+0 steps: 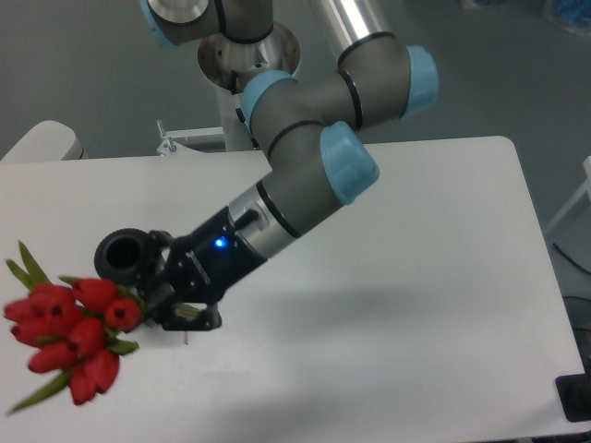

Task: Insert the flowers into the vase
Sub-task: 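Position the tulip stems above the vase opening, then lower the tulip stems down into the black vase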

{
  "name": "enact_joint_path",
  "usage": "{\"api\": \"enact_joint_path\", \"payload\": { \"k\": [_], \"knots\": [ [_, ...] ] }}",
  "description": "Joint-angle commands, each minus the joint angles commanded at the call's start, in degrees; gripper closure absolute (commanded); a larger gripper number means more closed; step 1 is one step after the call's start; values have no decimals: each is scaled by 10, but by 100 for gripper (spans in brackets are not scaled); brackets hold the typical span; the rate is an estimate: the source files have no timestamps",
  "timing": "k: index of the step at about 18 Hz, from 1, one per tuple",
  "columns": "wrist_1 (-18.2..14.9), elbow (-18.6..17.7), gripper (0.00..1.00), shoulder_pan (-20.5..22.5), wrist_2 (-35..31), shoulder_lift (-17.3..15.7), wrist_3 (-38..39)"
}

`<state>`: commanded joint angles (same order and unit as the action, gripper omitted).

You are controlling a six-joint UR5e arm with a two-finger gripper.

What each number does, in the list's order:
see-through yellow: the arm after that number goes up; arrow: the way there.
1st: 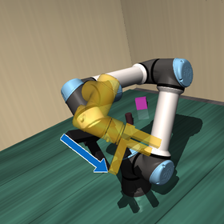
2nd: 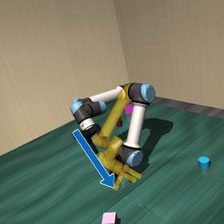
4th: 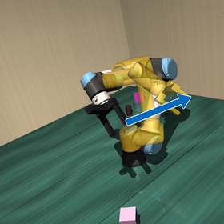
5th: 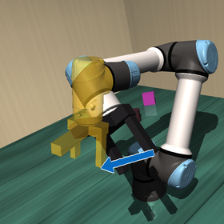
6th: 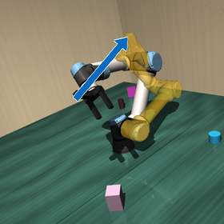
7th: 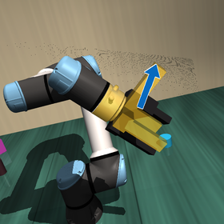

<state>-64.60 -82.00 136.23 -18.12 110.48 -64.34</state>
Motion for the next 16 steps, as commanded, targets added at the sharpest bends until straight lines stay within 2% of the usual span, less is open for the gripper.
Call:
{"api": "enact_joint_path", "payload": {
  "k": [3, 7, 12, 16],
  "knots": [
    [0, -25, 100, 2, 35, -20, -2],
    [3, -75, 100, 2, 41, -58, -4],
    [40, -139, 100, 0, 70, -91, -1],
    [64, -167, 100, -1, 70, -99, -2]
  ]
}}
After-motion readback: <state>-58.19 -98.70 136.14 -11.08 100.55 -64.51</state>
